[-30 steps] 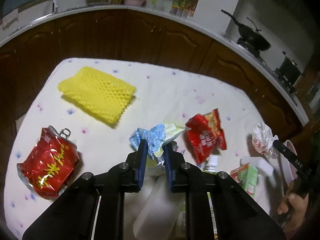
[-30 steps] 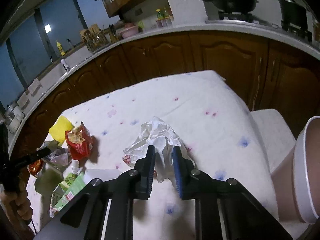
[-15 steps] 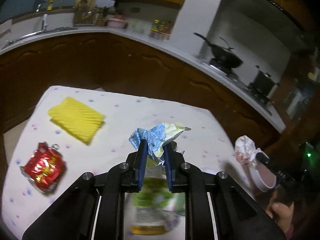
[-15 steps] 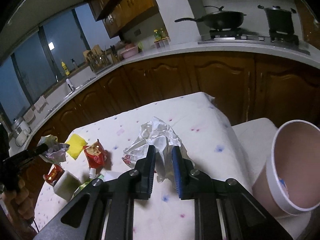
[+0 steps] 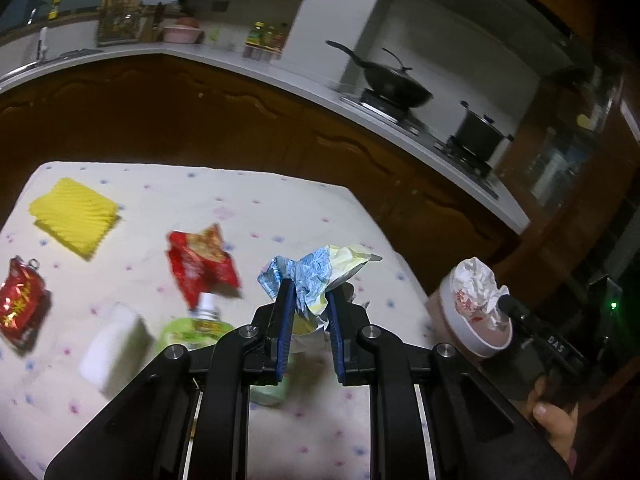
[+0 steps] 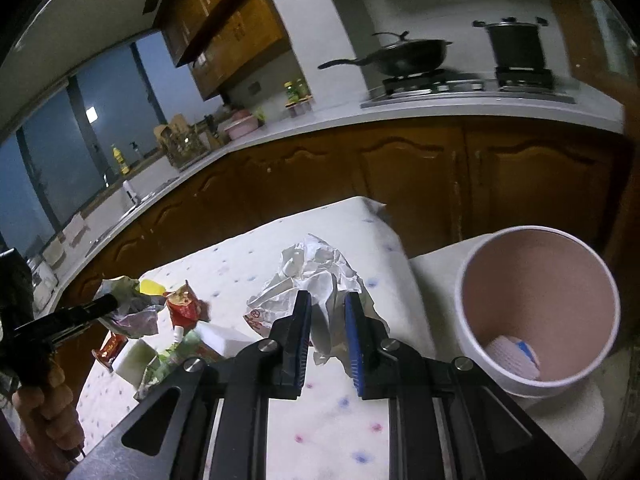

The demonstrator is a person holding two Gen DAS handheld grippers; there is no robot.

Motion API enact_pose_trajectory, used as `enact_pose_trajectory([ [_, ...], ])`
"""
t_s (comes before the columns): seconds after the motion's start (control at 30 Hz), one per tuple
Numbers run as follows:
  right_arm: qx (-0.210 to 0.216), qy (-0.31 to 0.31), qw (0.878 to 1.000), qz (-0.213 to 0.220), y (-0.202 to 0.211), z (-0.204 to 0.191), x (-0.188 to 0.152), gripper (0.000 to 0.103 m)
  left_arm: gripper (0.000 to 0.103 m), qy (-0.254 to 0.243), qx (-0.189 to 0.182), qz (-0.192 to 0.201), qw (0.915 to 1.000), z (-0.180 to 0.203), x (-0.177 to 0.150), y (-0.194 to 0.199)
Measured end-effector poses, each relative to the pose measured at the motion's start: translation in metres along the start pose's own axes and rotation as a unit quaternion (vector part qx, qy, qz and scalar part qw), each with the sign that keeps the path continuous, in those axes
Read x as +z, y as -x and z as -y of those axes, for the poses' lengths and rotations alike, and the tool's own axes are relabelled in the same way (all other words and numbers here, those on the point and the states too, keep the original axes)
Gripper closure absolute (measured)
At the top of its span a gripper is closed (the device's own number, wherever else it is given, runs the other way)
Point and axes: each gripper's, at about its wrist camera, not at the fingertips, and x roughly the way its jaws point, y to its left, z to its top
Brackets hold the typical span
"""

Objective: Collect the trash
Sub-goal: 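Carry the wrapper and tissue over the bin and open both tools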

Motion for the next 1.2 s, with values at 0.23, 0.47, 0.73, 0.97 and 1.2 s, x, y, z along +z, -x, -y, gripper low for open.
enact_pose_trajectory([
  [0.23, -0.020, -0.018, 1.000, 0.011, 0.027, 0.028, -0.008, 0.086, 0.088, -0.021, -0.024, -0.008, 0.9995, 0.040, -0.007, -0.010],
  [0.47, -0.046, -0.034, 0.998, 0.022, 0.049, 0.061, -0.010, 0.086, 0.088, -0.046, -0.052, -0.018, 0.9974, 0.083, -0.009, -0.025],
  [0.73, -0.068, -0.052, 0.996, 0.031, 0.064, 0.092, -0.011, 0.086, 0.088, -0.072, -0.083, -0.031, 0.9935, 0.132, -0.011, -0.048],
  [0.97, -0.084, -0.062, 0.994, 0.035, 0.070, 0.116, -0.011, 0.086, 0.088, -0.091, -0.111, -0.041, 0.9888, 0.170, -0.007, -0.068],
  [1.2, -0.097, -0.079, 0.992, 0.037, 0.070, 0.144, -0.007, 0.086, 0.088, -0.111, -0.131, -0.068, 0.9827, 0.211, -0.011, -0.104],
])
